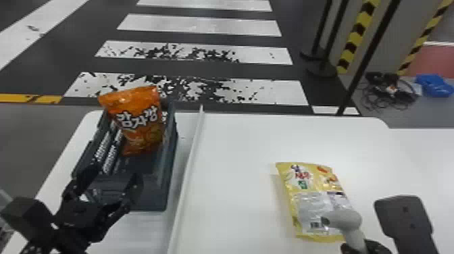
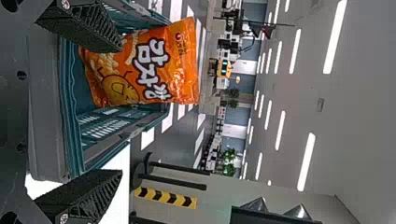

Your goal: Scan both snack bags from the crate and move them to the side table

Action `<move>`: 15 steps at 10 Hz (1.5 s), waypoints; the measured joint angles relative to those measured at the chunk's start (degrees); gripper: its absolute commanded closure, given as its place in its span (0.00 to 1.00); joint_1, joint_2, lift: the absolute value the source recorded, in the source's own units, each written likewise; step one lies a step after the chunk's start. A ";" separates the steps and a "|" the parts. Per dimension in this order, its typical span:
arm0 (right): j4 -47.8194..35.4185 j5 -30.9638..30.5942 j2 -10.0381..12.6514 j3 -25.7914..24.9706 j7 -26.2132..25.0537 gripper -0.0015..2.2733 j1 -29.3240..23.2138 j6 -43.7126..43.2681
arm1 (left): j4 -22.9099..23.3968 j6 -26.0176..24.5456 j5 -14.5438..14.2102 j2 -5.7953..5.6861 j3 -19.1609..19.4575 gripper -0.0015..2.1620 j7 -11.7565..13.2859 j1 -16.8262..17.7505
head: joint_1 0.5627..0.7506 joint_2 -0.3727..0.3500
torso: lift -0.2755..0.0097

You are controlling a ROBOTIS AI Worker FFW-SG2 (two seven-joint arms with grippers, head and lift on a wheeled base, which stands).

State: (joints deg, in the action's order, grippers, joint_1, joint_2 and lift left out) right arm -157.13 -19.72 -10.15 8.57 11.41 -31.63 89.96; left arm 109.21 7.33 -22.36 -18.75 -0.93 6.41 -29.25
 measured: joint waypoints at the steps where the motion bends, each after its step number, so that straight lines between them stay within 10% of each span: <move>1: 0.16 -1.10 0.05 2.44 -0.53 0.98 -0.36 0.00 | -0.28 0.10 -0.09 0.01 -0.10 0.04 0.00 0.12 | 0.70 0.51 | 0.62; 15: 8.43 -1.55 0.93 3.11 -0.69 0.98 4.86 0.00 | -0.75 0.27 -0.32 -0.23 -0.38 0.04 0.09 0.42 | 0.70 0.53 | 0.62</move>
State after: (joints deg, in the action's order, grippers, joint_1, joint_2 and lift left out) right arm -148.70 -21.27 -9.22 11.69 10.72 -26.77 89.96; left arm 108.46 7.60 -22.68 -18.98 -1.31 6.50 -28.83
